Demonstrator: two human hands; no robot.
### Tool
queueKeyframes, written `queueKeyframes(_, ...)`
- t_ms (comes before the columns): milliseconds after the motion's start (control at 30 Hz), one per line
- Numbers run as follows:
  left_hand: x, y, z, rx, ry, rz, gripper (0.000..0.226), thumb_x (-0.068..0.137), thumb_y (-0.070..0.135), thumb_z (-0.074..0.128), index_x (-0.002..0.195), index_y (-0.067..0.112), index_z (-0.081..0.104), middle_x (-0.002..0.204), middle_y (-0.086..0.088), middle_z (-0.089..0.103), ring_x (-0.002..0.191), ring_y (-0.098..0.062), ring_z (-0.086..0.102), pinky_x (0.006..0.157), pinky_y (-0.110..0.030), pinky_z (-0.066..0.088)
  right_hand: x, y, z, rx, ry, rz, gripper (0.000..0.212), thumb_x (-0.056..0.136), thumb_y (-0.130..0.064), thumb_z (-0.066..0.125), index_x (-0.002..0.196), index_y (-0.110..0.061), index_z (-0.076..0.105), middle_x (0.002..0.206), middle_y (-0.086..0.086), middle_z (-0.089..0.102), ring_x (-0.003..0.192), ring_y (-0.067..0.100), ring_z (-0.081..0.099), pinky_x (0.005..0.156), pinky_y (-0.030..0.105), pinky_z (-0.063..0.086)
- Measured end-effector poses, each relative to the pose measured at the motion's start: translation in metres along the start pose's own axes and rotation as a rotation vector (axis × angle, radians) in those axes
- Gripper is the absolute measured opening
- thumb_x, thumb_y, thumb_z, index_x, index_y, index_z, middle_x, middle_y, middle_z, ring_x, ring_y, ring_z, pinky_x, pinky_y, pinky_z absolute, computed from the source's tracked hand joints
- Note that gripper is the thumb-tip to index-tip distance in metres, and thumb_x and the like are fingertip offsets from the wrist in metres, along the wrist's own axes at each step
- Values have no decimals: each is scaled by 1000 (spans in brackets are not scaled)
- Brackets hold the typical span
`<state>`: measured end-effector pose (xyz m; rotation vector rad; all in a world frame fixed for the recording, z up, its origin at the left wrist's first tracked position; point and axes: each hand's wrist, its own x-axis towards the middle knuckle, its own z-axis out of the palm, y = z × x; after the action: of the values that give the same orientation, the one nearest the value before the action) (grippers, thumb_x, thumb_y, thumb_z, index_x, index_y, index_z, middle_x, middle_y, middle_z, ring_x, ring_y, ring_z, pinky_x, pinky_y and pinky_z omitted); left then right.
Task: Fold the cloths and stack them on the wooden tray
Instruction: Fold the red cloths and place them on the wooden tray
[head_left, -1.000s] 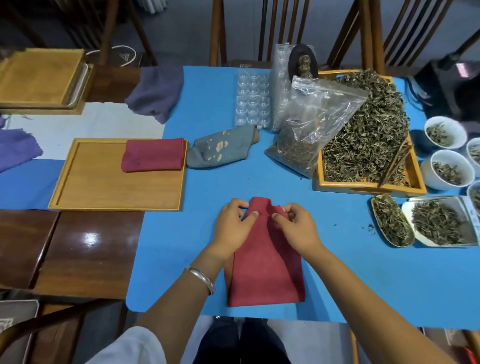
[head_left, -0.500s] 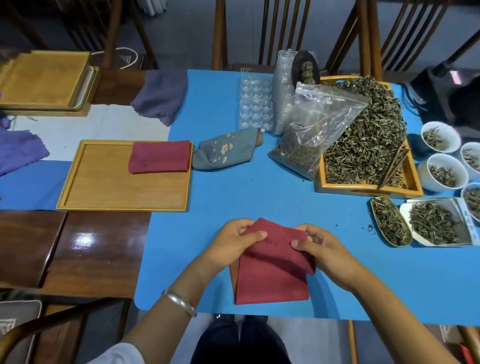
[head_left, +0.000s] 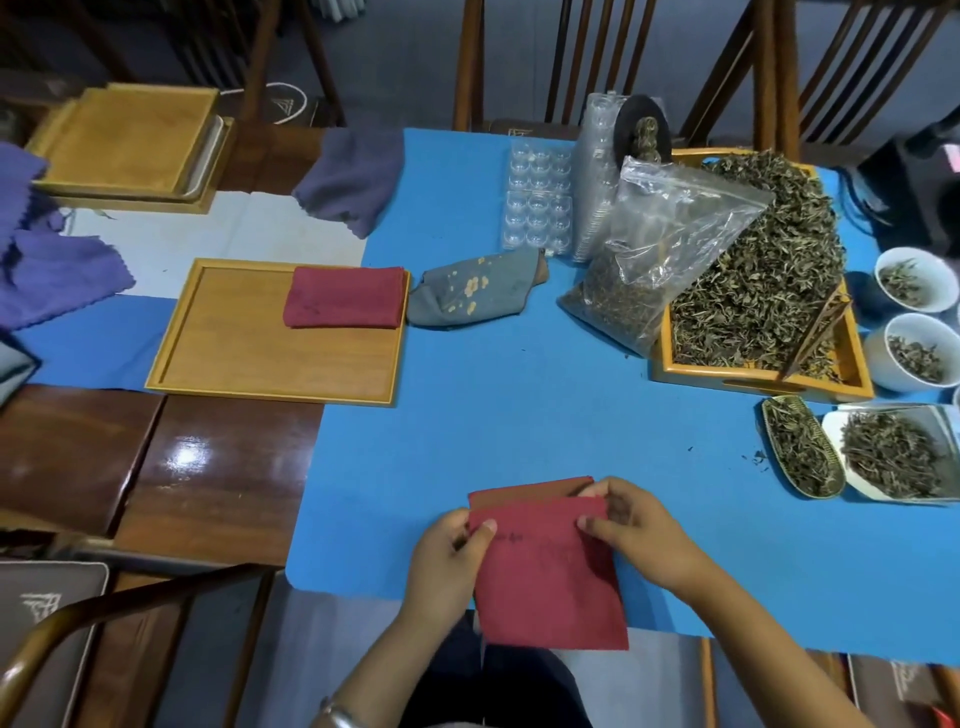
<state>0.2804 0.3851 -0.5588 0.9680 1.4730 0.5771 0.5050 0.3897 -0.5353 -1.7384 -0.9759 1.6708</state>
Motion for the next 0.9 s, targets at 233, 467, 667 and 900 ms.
queueKeyframes(233,20,-7,4,149,173,94,28,88,24,65,67,7,55,50,10,39,50,-6,37,53,-26,34,34,9,8,-344,251,-124,20,83,-10,68,73,-25,60,70,-4,64,60,9,57,58,13,44)
queueKeyframes(467,19,-4,6,368,320,96,23,83,32,68,69,28,50,69,11,59,64,-3,56,55,-20,41,32,15,12,-524,360,-159,13,82,-16,69,78,-23,59,77,-1,60,64,10,57,62,22,43)
queueKeyframes(667,19,-2,8,486,327,102,22,83,35,66,100,27,55,98,12,52,73,-11,57,65,-30,50,29,15,16,-588,411,-230,22,82,-14,69,101,-14,58,96,1,52,84,15,53,78,27,43)
queueKeyframes(900,26,2,6,556,257,152,10,80,30,67,85,25,60,95,8,49,76,-11,57,61,-28,47,33,7,14,-714,295,-212,5,81,-16,66,81,-15,61,77,4,59,78,18,50,68,27,36)
